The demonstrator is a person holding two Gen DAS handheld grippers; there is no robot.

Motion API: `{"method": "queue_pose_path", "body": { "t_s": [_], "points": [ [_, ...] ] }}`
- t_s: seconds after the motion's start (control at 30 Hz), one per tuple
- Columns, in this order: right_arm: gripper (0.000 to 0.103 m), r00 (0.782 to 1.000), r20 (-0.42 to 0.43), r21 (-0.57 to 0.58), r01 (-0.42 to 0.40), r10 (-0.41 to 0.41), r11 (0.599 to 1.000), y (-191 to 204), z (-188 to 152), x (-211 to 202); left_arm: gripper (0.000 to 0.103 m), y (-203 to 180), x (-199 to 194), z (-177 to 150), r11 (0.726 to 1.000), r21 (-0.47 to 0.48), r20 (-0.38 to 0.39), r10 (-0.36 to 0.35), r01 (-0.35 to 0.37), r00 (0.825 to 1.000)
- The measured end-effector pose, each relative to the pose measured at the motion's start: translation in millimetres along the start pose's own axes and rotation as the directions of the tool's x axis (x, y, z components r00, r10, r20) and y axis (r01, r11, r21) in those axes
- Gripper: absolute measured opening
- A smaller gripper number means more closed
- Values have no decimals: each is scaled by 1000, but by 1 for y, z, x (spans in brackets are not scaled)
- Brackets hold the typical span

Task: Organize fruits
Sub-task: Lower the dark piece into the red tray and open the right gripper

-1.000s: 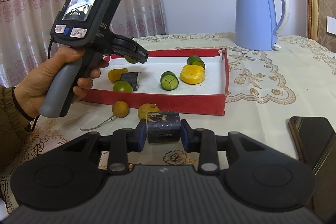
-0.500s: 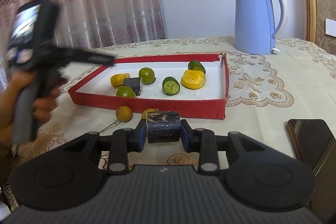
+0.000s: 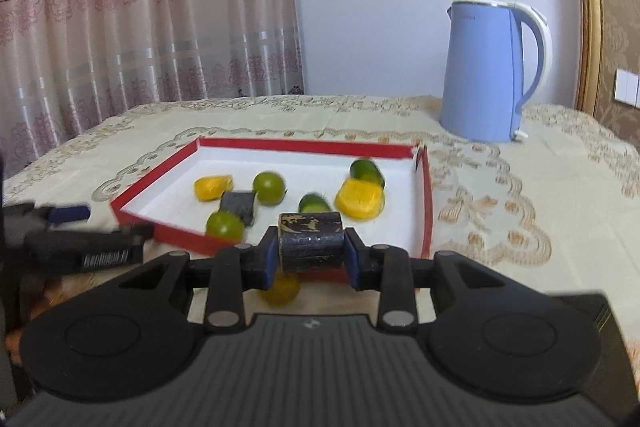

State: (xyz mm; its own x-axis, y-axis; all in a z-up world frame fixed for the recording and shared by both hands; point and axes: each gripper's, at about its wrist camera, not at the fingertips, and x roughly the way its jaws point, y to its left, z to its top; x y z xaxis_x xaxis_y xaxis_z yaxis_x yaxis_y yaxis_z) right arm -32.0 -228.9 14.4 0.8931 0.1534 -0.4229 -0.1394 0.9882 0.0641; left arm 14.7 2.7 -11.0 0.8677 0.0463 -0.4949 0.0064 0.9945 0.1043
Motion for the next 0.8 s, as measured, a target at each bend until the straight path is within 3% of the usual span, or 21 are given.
{"method": "queue_pose_path", "body": {
  "t_s": [0.17, 0.47, 0.5, 0.57, 0.8],
  "points": [
    [31, 999, -23, -8, 24, -24, 1000, -2, 27, 35, 85, 8, 6, 0, 997, -52, -34, -54, 53, 998],
    [32, 993, -87, 6, 82, -82, 997, -1, 51, 106, 85, 10, 7, -3, 997, -62, -25, -43, 41, 999],
    [45, 993, -83, 15, 88, -86, 996, -2, 52, 111, 85, 10, 7, -3, 997, -65, -26, -43, 41, 999],
    [56, 991, -78, 37, 111, -108, 993, -6, 52, 109, 85, 11, 7, -2, 996, -72, -30, -46, 44, 999],
    [55, 992, 41, 53, 118, -120, 992, -8, 32, 38, 85, 9, 8, -3, 997, -61, -30, -42, 40, 999]
  ]
}}
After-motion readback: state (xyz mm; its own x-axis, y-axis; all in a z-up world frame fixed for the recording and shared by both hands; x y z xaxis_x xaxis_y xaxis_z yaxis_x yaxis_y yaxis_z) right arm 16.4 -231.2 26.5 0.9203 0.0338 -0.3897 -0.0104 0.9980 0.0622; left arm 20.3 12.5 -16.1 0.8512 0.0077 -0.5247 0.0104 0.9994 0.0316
